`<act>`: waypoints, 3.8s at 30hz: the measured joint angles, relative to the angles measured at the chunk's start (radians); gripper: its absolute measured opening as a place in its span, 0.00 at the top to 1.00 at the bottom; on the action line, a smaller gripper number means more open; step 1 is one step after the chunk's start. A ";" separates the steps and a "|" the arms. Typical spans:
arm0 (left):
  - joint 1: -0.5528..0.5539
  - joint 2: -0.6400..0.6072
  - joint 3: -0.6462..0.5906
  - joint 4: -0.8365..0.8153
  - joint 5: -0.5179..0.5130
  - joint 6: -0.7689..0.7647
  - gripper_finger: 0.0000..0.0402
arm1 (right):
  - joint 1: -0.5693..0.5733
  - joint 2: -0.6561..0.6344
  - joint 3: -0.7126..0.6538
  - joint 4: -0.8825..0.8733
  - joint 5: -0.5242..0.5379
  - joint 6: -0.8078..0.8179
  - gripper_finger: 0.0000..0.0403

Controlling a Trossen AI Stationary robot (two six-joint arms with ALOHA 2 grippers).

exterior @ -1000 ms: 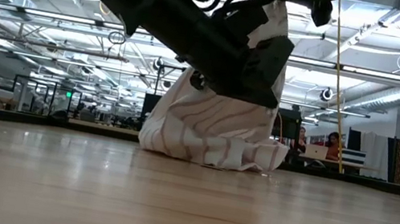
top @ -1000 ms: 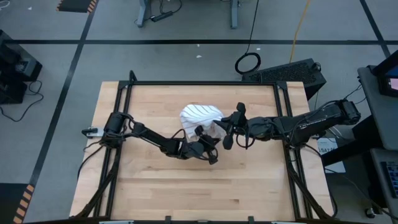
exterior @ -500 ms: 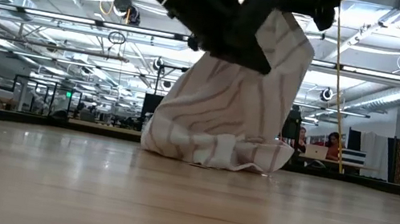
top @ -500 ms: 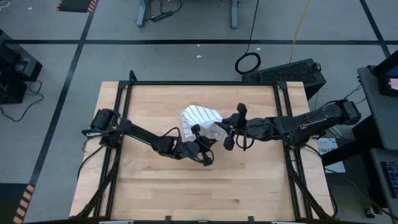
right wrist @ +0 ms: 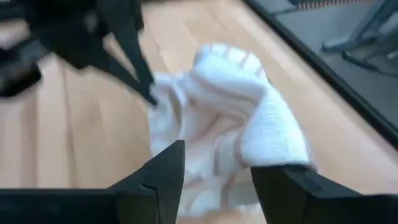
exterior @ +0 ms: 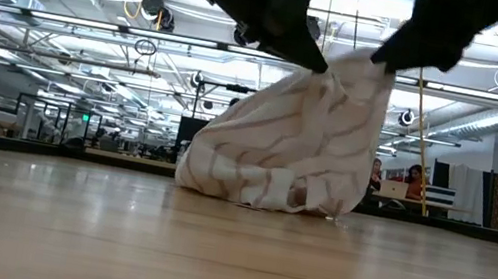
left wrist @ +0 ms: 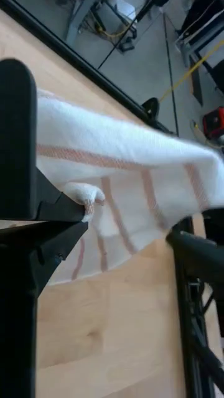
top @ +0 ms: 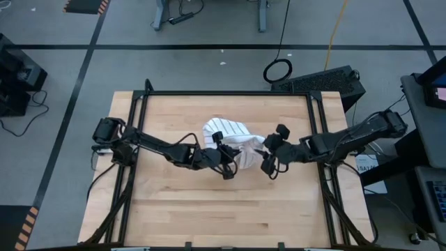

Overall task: Roll towel into tight, uniform cylinder
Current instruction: Fold the white brown kitchen towel

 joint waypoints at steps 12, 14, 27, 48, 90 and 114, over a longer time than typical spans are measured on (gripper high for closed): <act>0.047 0.001 0.000 -0.034 0.092 0.016 1.00 | 0.076 0.000 -0.055 -0.125 0.000 0.016 0.55; 0.055 0.001 0.000 -0.040 0.106 0.016 1.00 | 0.080 0.000 -0.055 -0.164 -0.002 0.008 0.55; 0.063 0.002 0.000 -0.086 0.139 0.014 1.00 | 0.211 0.000 -0.160 -0.176 0.106 0.136 0.55; 0.054 0.002 0.000 -0.086 0.154 0.012 1.00 | 0.172 0.003 -0.170 -0.128 0.339 -0.155 0.55; 0.043 0.003 0.000 -0.084 0.161 -0.013 1.00 | 0.197 0.003 -0.290 0.041 0.547 -0.097 0.55; 0.045 0.003 0.000 -0.160 0.128 -0.006 1.00 | 0.134 0.004 -0.434 0.403 0.365 -0.524 0.59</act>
